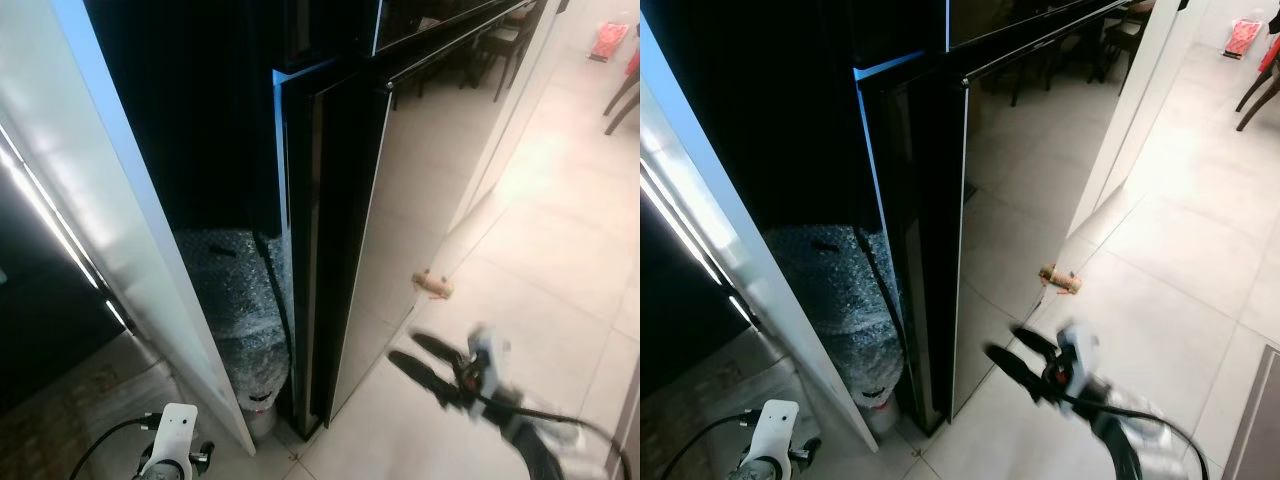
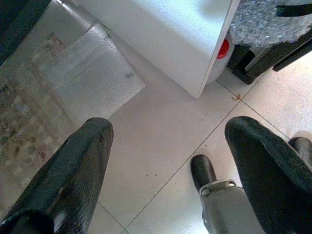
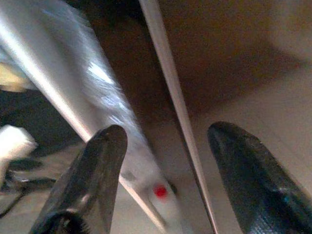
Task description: Restocking fridge
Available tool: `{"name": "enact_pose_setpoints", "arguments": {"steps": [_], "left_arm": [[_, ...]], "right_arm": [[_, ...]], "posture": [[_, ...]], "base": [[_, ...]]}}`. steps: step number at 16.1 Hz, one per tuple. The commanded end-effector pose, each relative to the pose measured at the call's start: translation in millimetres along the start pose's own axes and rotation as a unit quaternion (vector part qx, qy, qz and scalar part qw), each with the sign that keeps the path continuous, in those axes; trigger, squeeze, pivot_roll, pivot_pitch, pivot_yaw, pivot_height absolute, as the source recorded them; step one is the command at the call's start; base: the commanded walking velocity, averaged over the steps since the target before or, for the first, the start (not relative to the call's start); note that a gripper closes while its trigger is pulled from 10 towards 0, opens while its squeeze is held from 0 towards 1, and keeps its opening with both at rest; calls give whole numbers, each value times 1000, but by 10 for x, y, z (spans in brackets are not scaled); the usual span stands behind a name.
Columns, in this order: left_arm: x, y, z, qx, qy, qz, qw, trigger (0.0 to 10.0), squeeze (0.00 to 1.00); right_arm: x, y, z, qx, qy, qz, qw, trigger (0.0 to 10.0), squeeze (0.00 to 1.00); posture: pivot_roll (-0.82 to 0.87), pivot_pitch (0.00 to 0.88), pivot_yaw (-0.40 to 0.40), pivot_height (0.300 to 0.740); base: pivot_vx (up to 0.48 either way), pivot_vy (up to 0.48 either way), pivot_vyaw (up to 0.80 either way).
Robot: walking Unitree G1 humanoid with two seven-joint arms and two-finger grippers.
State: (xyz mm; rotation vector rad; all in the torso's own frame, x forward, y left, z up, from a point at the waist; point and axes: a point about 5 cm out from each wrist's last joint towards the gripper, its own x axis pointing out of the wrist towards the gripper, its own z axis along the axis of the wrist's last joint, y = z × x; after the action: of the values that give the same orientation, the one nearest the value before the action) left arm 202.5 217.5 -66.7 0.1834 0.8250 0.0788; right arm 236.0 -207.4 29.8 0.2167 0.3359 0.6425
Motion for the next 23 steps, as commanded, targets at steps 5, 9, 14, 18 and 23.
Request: {"name": "enact_pose_setpoints", "arguments": {"steps": [5, 9, 14, 18, 23], "left_arm": [[-6, 0, -32, -1, 6, 1, 1000, 10000, 0], [-18, 38, -85, 1, 17, 3, 1000, 10000, 0], [-22, 87, -106, 2, 26, 6, 1000, 10000, 0], [-22, 58, -116, 1, 30, 2, 1000, 10000, 0], [-38, 52, -167, -10, 33, 6, 999, 10000, 0]], "right_arm": [[-365, -230, -1029, 93, 203, -306, 925, 10000, 0], [-308, 88, -1415, 152, 263, -358, 883, 10000, 0], [-166, 128, -1390, 137, 266, -374, 878, 10000, 0], [-176, 164, -1419, 124, 263, -360, 886, 10000, 0], [-256, 222, -1515, 110, 291, -349, 884, 10000, 0]], "posture": [[-132, 17, -13, 740], [-111, 14, 4, 740], [-118, 0, 20, 740], [-117, 0, 18, 740], [-98, 0, 4, 740]], "base": [[0, 0, 0], [0, 0, 0], [0, 0, 0], [0, 0, 0], [0, 0, 594]]}}
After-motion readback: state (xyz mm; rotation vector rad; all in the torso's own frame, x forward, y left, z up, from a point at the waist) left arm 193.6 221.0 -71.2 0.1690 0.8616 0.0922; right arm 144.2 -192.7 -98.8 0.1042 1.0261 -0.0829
